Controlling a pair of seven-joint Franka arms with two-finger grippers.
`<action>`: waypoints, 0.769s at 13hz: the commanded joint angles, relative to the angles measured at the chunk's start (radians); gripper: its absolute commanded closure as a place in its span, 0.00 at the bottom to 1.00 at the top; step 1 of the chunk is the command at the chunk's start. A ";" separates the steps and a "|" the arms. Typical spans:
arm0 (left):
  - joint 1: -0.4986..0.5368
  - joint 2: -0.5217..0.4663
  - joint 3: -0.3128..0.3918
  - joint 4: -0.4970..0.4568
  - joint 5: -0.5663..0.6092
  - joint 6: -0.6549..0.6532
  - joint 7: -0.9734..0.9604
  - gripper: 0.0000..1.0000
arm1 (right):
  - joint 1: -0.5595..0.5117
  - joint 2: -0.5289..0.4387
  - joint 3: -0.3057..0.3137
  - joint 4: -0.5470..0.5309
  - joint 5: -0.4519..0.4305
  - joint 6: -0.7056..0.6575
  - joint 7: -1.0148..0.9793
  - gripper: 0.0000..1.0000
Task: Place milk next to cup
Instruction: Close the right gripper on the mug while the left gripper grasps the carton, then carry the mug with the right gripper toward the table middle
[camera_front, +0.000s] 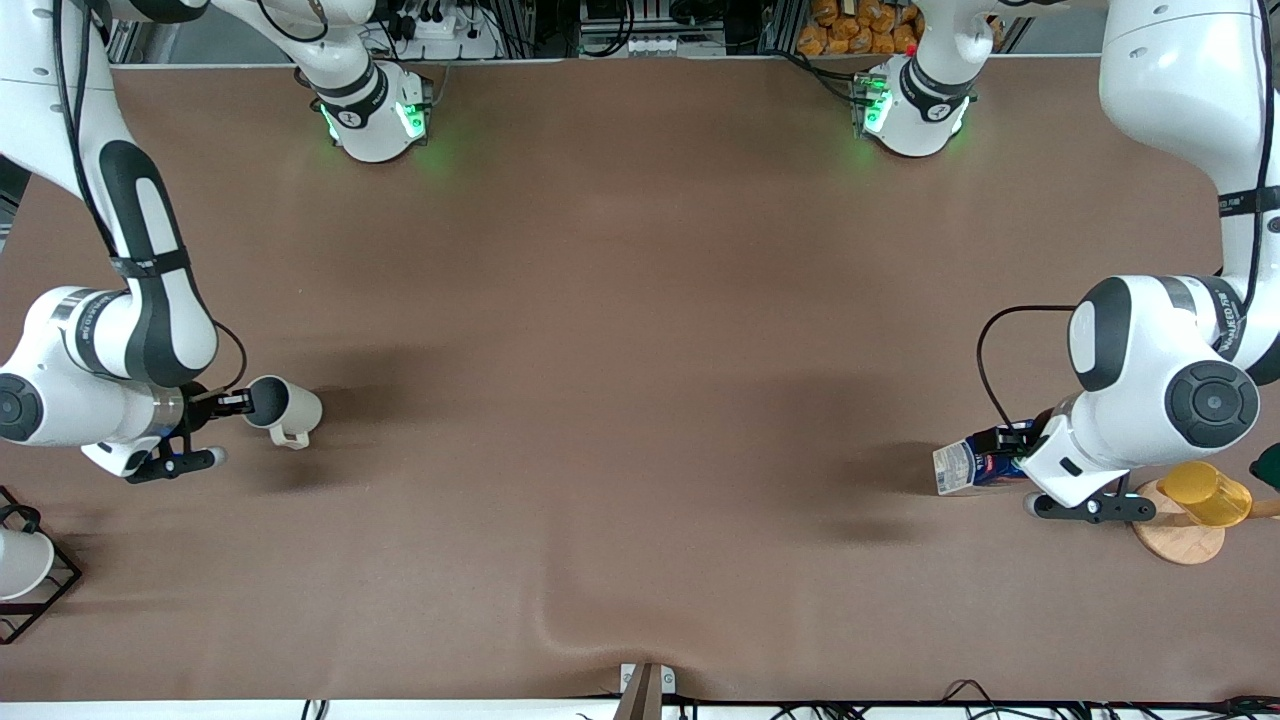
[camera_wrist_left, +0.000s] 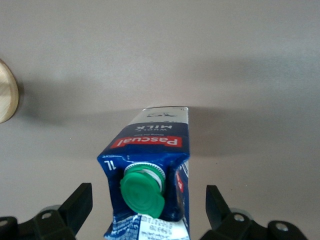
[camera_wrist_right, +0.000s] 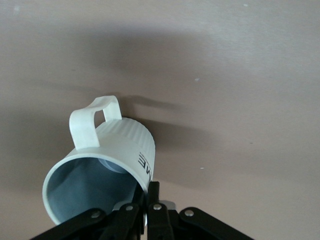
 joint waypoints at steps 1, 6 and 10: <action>0.021 0.011 0.001 0.011 0.017 0.035 0.014 0.00 | 0.049 -0.027 0.001 0.083 0.055 -0.138 0.084 1.00; 0.034 0.047 -0.004 0.011 -0.018 0.037 0.014 0.00 | 0.198 -0.062 0.002 0.137 0.140 -0.179 0.421 1.00; 0.038 0.057 -0.004 0.005 -0.066 0.035 0.016 0.00 | 0.368 -0.070 0.005 0.163 0.150 -0.179 0.732 1.00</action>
